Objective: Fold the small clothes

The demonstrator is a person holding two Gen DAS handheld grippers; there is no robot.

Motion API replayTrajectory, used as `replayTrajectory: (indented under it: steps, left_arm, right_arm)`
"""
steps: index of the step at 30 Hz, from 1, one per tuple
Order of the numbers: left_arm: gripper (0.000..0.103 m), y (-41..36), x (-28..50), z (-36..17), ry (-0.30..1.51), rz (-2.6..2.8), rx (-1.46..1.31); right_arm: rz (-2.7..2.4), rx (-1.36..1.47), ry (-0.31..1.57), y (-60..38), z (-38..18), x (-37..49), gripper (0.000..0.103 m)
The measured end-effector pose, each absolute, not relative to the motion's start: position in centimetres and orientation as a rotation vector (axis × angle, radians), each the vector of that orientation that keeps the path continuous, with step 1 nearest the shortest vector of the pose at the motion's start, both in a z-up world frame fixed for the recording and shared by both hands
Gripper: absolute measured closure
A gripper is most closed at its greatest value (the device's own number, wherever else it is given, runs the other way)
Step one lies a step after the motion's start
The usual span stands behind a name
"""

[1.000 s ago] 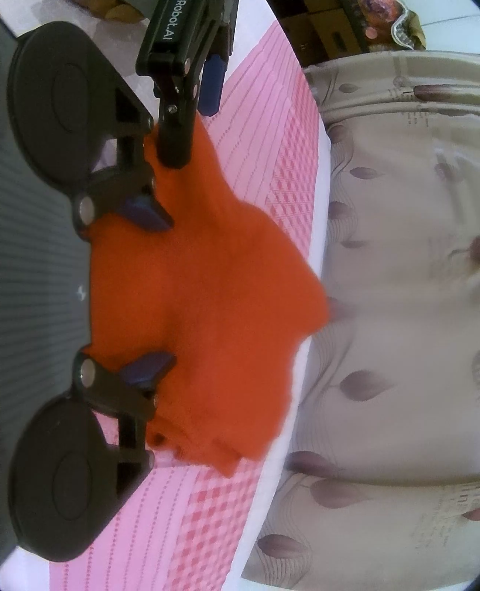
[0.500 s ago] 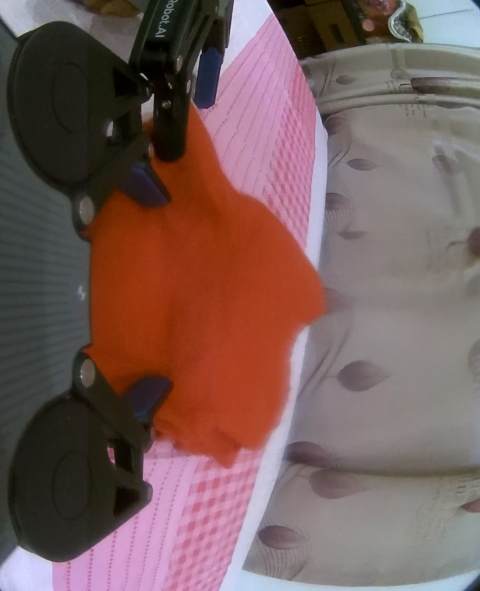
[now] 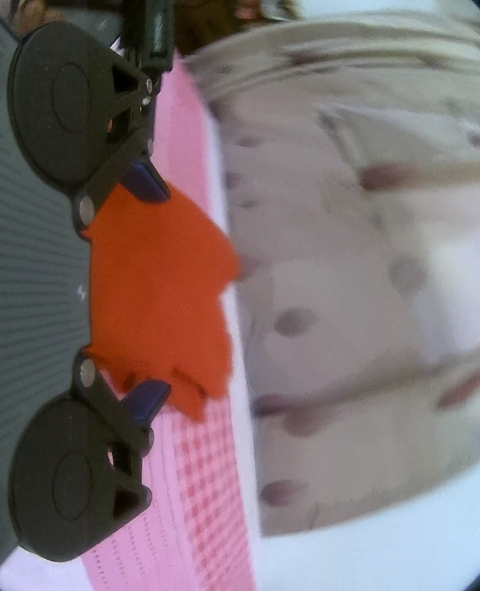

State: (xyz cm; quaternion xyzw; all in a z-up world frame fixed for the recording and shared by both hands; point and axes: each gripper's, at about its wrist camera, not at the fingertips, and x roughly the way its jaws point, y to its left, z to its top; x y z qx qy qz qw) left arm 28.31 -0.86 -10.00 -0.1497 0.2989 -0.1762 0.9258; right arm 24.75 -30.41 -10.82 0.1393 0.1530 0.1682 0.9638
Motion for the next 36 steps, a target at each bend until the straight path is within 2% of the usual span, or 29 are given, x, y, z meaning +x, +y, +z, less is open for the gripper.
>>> replayTrajectory:
  steps: [4,9,12,15,17,19,24,25,27,29,31,36]
  left_arm:
    - [0.001,-1.3,33.4,-9.3,0.641,-0.385,-0.308]
    - [0.008,-3.1,40.6,-9.3,0.714,-0.392,-0.297]
    - [0.020,-4.1,43.7,-9.9,0.760,-0.390,-0.301]
    - [0.054,-4.9,46.2,-9.9,0.765,-0.382,-0.281]
    - [0.081,-5.2,47.9,-10.0,0.761,-0.351,-0.263]
    - [0.084,-5.3,49.2,-10.2,0.753,-0.322,-0.276]
    - [0.083,-4.9,50.0,-10.0,0.666,-0.235,-0.231]
    - [0.081,-4.4,49.9,-9.9,0.663,-0.230,-0.247]
    - [0.062,-3.1,48.8,-9.3,0.624,-0.189,-0.288]
    - [0.014,-1.3,46.9,-8.5,0.582,-0.188,-0.383]
    - [0.004,0.2,44.3,-7.9,0.540,-0.214,-0.466]
    - [0.002,0.5,40.4,-8.1,0.652,-0.378,-0.401]
  right_arm:
    - [0.313,0.295,0.341,-31.3,-9.8,26.3,0.001]
    - [0.380,0.207,0.365,-28.9,-8.6,28.6,0.001]
    - [0.382,0.141,0.409,-27.0,-9.2,29.6,0.001]
    - [0.393,0.104,0.432,-26.1,-9.9,29.6,0.001]
    - [0.408,0.103,0.405,-26.1,-9.8,28.9,0.001]
    - [0.403,0.104,0.398,-26.1,-9.9,28.6,0.001]
    - [0.381,0.104,0.451,-25.8,-10.0,29.1,0.001]
    - [0.377,0.100,0.462,-25.8,-10.0,29.2,0.001]
    - [0.368,0.098,0.476,-25.9,-10.0,29.3,0.001]
    - [0.375,0.137,0.466,-26.6,-9.8,29.2,0.001]
    - [0.366,0.215,0.431,-28.0,-9.4,28.9,0.001]
    - [0.318,0.398,0.479,-32.2,-9.3,29.6,0.000]
